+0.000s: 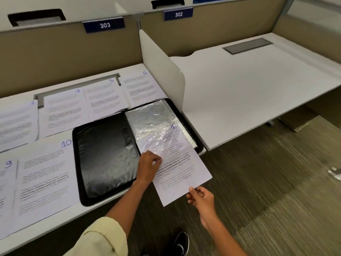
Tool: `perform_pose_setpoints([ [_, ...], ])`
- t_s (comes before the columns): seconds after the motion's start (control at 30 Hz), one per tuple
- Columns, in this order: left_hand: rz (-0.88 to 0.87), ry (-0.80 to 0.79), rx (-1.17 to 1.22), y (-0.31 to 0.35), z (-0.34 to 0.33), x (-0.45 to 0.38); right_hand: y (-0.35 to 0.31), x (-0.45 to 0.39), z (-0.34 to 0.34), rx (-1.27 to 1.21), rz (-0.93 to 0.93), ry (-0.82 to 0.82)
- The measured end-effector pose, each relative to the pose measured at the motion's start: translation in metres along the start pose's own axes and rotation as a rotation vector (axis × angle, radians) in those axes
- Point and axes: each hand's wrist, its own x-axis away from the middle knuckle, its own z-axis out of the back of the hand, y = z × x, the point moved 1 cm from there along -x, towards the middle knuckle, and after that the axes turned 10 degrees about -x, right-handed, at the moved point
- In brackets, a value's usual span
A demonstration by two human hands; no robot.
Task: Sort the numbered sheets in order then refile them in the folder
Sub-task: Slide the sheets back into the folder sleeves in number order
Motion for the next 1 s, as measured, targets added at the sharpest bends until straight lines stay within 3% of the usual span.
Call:
perform_pose_setpoints([
  [0.33, 0.092, 0.003, 0.084, 0.002, -0.003, -0.005, -0.029, -0.027, -0.034, 0.023, -0.025, -0.015],
  [0.73, -0.012, 0.007, -0.111, -0.002, 0.005, 0.010, -0.029, -0.038, -0.045, 0.103, -0.056, -0.104],
  [1.0, 0.000, -0.038, -0.066, 0.001, -0.001, 0.006, -0.025, -0.035, -0.057, 0.136, -0.028, -0.012],
])
